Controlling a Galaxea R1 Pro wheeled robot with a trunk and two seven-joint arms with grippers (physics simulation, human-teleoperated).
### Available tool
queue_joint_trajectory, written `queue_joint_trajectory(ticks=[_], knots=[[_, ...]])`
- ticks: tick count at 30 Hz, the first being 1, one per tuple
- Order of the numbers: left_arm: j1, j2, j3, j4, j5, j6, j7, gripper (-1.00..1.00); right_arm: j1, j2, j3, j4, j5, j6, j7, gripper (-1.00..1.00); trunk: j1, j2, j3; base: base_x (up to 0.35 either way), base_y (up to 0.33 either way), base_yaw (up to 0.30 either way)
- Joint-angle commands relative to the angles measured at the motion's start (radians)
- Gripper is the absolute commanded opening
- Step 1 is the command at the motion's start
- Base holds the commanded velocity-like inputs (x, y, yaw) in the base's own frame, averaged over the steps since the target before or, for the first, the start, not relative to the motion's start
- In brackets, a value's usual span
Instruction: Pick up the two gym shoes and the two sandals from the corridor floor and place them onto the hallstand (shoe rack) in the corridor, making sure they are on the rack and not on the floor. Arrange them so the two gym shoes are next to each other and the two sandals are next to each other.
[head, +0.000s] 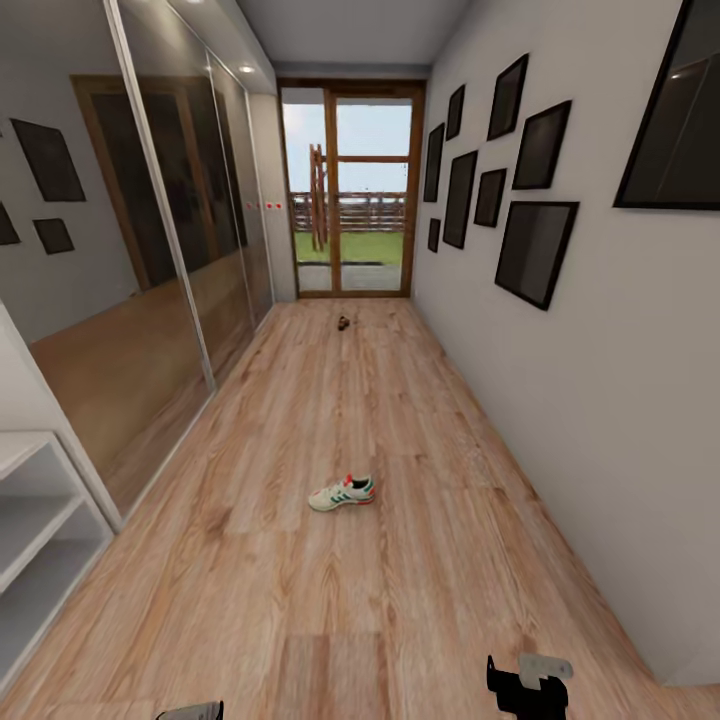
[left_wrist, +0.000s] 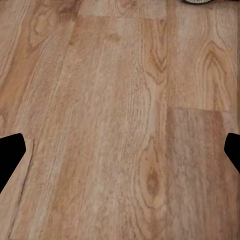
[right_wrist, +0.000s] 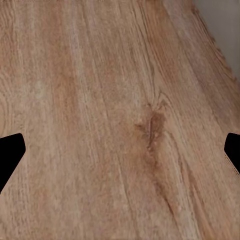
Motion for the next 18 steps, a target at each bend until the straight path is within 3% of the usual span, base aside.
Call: queue_joint_trajectory(ticks=[1, 12, 18], knots=[[-0.001, 0.0, 0.001, 0.001, 0.002, -0.004, 0.0, 1.0, -0.001, 0.0, 0.009, 0.001, -0.01, -0.003, -0.002, 1.0, 0.0, 0.0, -0.001, 0.299, -0.135, 0.0], [-0.001, 0.0, 0.001, 0.001, 0.002, -0.004, 0.0, 1.0, -0.001, 0.0, 0.009, 0.001, -0.01, -0.003, -0.002, 1.0, 0.0, 0.0, -0.001, 0.299, -0.134, 0.008], [-0.001, 0.0, 0.001, 0.001, 0.002, -0.004, 0.0, 1.0, 0.0, 0.0, 0.009, 0.001, -0.01, -0.003, -0.002, 1.0, 0.0, 0.0, -0.001, 0.299, -0.135, 0.134]])
